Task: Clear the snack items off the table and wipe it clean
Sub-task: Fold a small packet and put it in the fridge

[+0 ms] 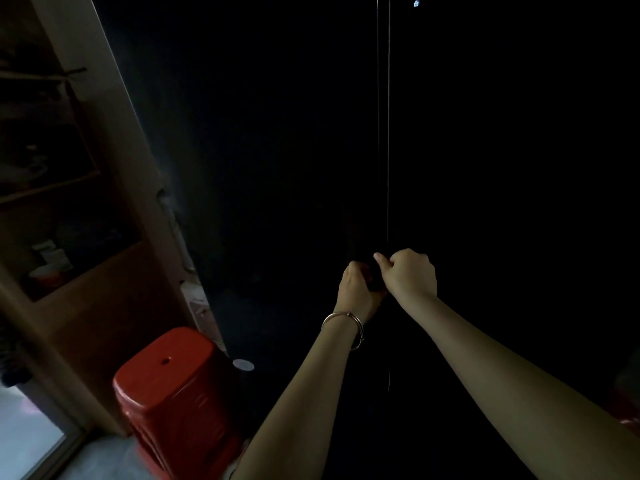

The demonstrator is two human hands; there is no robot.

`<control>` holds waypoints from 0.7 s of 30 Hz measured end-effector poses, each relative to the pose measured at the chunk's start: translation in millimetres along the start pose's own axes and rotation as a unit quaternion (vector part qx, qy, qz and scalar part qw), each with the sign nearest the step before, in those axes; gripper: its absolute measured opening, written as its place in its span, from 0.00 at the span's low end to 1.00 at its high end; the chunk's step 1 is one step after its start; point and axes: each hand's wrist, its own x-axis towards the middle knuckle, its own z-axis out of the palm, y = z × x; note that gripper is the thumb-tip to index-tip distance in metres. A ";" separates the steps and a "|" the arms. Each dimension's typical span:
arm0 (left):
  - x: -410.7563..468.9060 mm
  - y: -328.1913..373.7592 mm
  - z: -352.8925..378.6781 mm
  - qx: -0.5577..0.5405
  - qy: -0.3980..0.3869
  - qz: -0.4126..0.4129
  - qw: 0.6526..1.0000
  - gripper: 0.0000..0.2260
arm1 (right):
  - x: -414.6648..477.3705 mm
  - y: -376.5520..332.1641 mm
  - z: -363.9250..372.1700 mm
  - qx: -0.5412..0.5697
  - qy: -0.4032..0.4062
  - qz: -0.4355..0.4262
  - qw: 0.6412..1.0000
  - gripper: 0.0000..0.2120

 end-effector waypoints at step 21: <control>-106.7 -22.4 -61.2 0.002 0.148 -0.037 0.988 0.24 | -106.0 -4.4 -12.4 0.268 -0.140 -0.196 0.933 0.16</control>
